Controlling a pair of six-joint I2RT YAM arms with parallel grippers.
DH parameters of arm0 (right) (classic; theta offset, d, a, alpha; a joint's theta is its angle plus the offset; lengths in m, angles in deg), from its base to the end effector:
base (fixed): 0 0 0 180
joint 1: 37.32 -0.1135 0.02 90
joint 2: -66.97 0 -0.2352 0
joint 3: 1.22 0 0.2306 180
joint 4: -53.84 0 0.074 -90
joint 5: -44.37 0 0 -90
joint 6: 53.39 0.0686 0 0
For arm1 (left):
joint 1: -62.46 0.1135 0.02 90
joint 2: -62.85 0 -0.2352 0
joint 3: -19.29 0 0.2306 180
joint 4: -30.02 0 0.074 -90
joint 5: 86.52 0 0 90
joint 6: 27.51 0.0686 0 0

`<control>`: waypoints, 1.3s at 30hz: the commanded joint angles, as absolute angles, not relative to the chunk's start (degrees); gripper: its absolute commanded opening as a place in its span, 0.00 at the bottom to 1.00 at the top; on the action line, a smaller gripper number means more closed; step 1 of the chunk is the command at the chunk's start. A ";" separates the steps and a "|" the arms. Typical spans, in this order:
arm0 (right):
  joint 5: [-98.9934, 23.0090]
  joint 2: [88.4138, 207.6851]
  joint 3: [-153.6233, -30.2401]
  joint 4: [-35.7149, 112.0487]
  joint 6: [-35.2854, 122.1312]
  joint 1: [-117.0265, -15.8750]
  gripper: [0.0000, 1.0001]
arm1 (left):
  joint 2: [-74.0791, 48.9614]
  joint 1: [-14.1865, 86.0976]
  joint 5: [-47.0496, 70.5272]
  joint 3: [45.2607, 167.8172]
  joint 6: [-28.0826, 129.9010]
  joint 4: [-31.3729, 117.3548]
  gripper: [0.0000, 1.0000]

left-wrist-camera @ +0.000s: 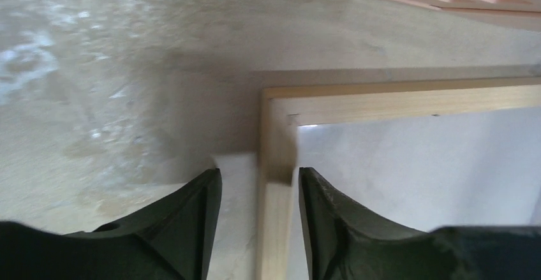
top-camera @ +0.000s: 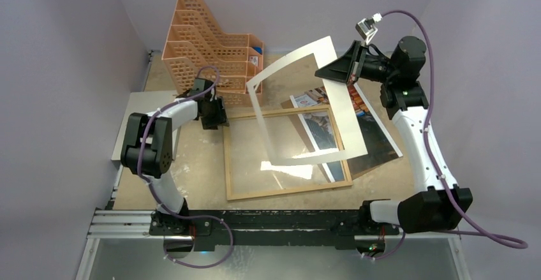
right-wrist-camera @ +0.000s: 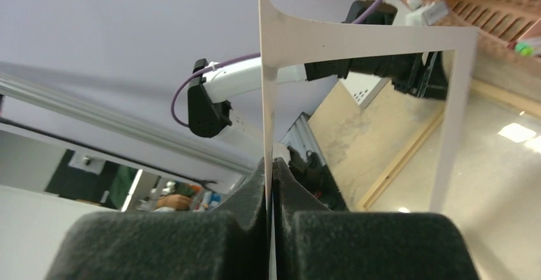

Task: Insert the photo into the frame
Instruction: Place the photo frame item in the photo frame.

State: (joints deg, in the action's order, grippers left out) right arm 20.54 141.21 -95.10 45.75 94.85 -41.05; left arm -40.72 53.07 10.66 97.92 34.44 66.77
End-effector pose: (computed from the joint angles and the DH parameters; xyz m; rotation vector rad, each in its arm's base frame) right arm 0.2683 0.0804 0.4377 -0.3406 1.6983 1.6099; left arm 0.3455 -0.0658 0.1198 -0.3939 2.6597 -0.3773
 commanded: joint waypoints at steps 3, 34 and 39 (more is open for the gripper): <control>18.26 141.61 -93.93 29.26 88.28 -40.75 0.00 | -34.51 55.07 -0.90 98.09 31.18 67.67 0.61; -9.95 158.58 -71.92 38.62 64.34 -40.75 0.00 | -29.68 55.60 -1.50 96.64 27.98 70.59 0.69; -6.85 161.90 -71.51 40.07 62.20 -40.84 0.00 | -30.88 55.60 2.33 96.77 29.69 69.40 0.69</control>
